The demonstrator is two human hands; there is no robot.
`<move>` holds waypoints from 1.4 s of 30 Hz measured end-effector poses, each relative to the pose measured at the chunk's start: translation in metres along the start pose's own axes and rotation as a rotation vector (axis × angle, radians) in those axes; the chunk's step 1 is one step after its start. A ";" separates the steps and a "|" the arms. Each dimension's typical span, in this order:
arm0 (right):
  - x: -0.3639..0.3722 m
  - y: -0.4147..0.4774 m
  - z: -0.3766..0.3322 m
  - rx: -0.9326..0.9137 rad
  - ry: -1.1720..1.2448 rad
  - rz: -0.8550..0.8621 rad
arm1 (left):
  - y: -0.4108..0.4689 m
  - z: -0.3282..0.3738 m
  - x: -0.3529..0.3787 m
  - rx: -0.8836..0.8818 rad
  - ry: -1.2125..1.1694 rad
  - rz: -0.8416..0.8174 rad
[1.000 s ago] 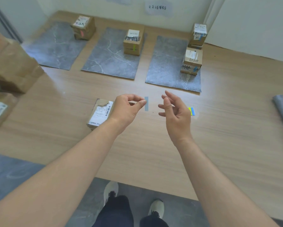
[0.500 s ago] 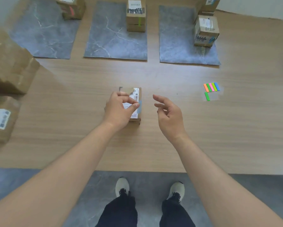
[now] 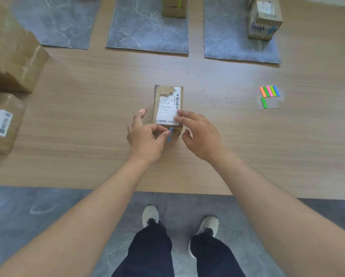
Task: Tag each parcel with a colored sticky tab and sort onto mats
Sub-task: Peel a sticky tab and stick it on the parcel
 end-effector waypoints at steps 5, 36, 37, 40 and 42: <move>0.005 0.003 0.001 -0.012 -0.041 -0.008 | 0.000 -0.006 0.012 -0.056 0.017 0.018; 0.016 0.022 -0.020 0.080 -0.404 0.331 | 0.013 -0.056 0.001 -0.204 -0.391 0.221; 0.018 0.020 -0.022 0.077 -0.433 0.370 | 0.016 -0.057 0.001 -0.208 -0.509 0.213; 0.025 0.016 -0.021 0.048 -0.463 0.445 | 0.024 -0.052 0.008 -0.222 -0.753 0.104; 0.026 0.016 -0.014 0.044 -0.375 0.416 | 0.025 -0.042 0.012 -0.217 -0.835 0.033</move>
Point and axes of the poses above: each hand's wrist, its own y-axis towards the middle knuckle, its own x-axis out of the palm, z = x × y, the point moved 8 cm from there along y, towards the middle knuckle, and after that the axes turned 6 degrees about -z, right-handed, at the moved point
